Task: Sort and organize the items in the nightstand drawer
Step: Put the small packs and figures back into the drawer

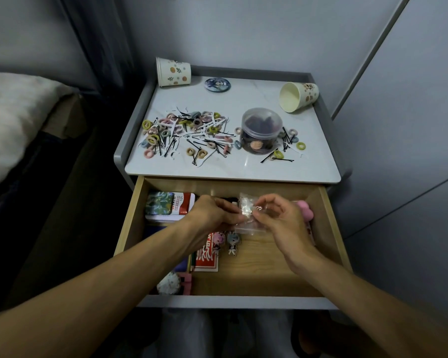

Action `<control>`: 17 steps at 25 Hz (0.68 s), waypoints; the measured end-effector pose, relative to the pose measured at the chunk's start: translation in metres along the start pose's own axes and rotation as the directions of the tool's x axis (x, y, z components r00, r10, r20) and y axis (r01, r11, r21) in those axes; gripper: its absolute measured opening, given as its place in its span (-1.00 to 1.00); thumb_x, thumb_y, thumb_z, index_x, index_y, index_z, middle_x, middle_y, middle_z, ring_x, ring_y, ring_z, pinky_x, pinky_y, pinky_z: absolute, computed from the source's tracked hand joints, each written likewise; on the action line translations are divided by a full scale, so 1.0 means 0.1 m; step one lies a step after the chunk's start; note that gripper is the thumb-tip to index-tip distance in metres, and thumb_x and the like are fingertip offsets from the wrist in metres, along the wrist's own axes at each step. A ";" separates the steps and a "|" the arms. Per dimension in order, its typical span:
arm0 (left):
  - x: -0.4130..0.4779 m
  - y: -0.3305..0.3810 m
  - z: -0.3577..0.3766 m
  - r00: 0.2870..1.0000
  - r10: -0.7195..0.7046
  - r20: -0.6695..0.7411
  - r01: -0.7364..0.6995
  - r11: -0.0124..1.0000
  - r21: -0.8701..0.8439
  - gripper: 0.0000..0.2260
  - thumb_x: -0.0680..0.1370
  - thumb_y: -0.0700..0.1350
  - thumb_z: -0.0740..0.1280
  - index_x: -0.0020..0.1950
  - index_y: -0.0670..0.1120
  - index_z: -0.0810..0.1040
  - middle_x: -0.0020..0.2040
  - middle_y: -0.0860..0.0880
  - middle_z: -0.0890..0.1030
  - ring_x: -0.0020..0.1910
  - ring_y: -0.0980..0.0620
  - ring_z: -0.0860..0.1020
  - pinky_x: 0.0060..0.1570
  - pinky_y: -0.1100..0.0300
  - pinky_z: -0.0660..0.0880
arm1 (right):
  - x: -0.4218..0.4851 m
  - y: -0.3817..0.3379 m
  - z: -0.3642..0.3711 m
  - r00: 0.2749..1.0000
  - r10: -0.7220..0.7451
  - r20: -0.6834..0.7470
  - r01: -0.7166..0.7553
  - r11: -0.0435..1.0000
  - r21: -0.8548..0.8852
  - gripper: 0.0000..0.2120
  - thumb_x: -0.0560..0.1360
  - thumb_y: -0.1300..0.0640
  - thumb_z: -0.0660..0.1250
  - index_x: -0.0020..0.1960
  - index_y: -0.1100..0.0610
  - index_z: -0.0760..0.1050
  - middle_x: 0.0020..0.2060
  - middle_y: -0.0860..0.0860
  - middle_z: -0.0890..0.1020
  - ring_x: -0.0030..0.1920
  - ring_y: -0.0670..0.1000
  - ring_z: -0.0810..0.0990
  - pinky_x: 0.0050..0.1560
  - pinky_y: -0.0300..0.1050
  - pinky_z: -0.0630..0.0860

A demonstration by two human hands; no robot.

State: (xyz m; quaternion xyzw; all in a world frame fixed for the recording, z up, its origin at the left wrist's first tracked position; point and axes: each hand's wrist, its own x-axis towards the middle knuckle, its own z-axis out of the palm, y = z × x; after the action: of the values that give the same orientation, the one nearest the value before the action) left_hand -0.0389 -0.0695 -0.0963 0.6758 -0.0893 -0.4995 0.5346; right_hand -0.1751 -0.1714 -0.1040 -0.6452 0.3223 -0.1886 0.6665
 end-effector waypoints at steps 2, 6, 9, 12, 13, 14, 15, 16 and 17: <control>0.00 -0.02 0.00 0.999 0.054 -0.003 -0.053 0.988 0.144 -0.94 0.44 -0.32 0.47 -0.12 -0.23 0.65 -0.22 -0.12 0.69 -0.26 0.02 0.64 -0.22 0.22 0.61 | 0.01 0.01 -0.01 1.000 0.018 -0.012 -0.018 1.000 0.016 -0.85 0.48 0.34 0.40 -0.03 0.12 0.61 -0.05 0.01 0.69 -0.03 0.01 0.68 -0.09 -0.17 0.62; 0.00 -0.05 0.02 0.986 0.163 0.025 -0.164 0.951 0.261 -0.98 0.48 -0.28 0.45 -0.11 -0.21 0.68 -0.22 -0.12 0.69 -0.27 0.01 0.63 -0.18 0.17 0.59 | 0.05 0.00 -0.02 0.993 0.120 0.007 -0.120 0.982 0.145 -0.86 0.46 0.30 0.43 -0.01 0.14 0.65 -0.02 0.02 0.72 0.06 0.03 0.67 0.08 -0.06 0.60; -0.01 -0.04 0.02 0.992 0.113 0.060 -0.122 0.980 0.159 -0.96 0.50 -0.27 0.42 -0.10 -0.23 0.67 -0.24 -0.12 0.67 -0.30 0.02 0.60 -0.27 0.20 0.54 | 0.08 0.00 -0.02 0.983 0.184 0.002 -0.178 0.946 0.270 -0.84 0.43 0.34 0.42 -0.02 0.18 0.65 0.00 0.01 0.72 0.09 0.03 0.67 0.05 -0.12 0.60; -0.03 -0.01 0.00 0.995 0.028 0.092 -0.031 0.999 0.035 -0.94 0.53 -0.28 0.38 -0.05 -0.26 0.62 -0.22 -0.12 0.65 -0.29 0.01 0.61 -0.31 0.22 0.55 | 0.09 0.02 -0.01 0.980 0.195 -0.037 -0.175 0.938 0.301 -0.80 0.40 0.35 0.43 0.00 0.20 0.65 0.00 0.03 0.72 0.08 0.03 0.68 0.03 -0.13 0.60; -0.03 -0.01 0.01 0.995 0.035 0.092 -0.039 0.998 0.041 -0.95 0.53 -0.28 0.37 -0.07 -0.25 0.61 -0.23 -0.12 0.64 -0.30 0.01 0.60 -0.31 0.22 0.55 | 0.09 0.03 0.00 0.979 0.198 -0.044 -0.175 0.936 0.306 -0.80 0.40 0.35 0.43 0.01 0.20 0.65 0.00 0.03 0.72 0.07 0.03 0.68 0.02 -0.13 0.60; -0.03 -0.02 0.02 0.995 0.061 0.082 -0.067 0.995 0.071 -0.95 0.54 -0.26 0.37 -0.10 -0.23 0.61 -0.23 -0.13 0.64 -0.30 0.00 0.60 -0.31 0.21 0.54 | 0.09 0.03 0.00 0.979 0.198 -0.048 -0.174 0.934 0.313 -0.80 0.41 0.36 0.43 0.02 0.20 0.64 0.01 0.03 0.72 0.07 0.02 0.68 0.00 -0.15 0.61; -0.03 -0.03 0.03 0.993 0.096 0.069 -0.104 0.987 0.122 -0.92 0.55 -0.23 0.37 -0.12 -0.21 0.61 -0.23 -0.13 0.64 -0.29 -0.01 0.59 -0.28 0.20 0.54 | 0.09 0.04 0.00 0.979 0.197 -0.053 -0.171 0.933 0.318 -0.80 0.41 0.36 0.42 0.02 0.20 0.64 0.02 0.02 0.71 0.07 0.01 0.68 -0.02 -0.18 0.61; -0.03 -0.05 0.04 0.989 0.133 0.059 -0.142 0.974 0.175 -0.90 0.55 -0.20 0.38 -0.13 -0.20 0.62 -0.22 -0.13 0.65 -0.27 -0.02 0.60 -0.23 0.18 0.56 | 0.09 0.04 -0.01 0.980 0.194 -0.053 -0.168 0.934 0.314 -0.81 0.43 0.36 0.41 0.02 0.20 0.64 0.03 0.02 0.71 0.07 0.01 0.68 -0.03 -0.19 0.61; -0.03 -0.05 0.05 0.984 0.168 0.054 -0.176 0.961 0.216 -0.89 0.55 -0.16 0.39 -0.12 -0.19 0.63 -0.20 -0.13 0.67 -0.24 -0.03 0.61 -0.18 0.15 0.57 | 0.09 0.03 -0.01 0.981 0.189 -0.043 -0.168 0.941 0.293 -0.82 0.45 0.35 0.40 0.02 0.18 0.64 0.04 0.01 0.71 0.09 0.01 0.67 0.01 -0.17 0.61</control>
State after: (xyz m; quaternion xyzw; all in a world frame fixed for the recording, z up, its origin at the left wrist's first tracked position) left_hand -0.0464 -0.0687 -0.0984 0.7115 -0.2117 -0.4503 0.4961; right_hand -0.1701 -0.1776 -0.1087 -0.5025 0.3718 -0.1948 0.7559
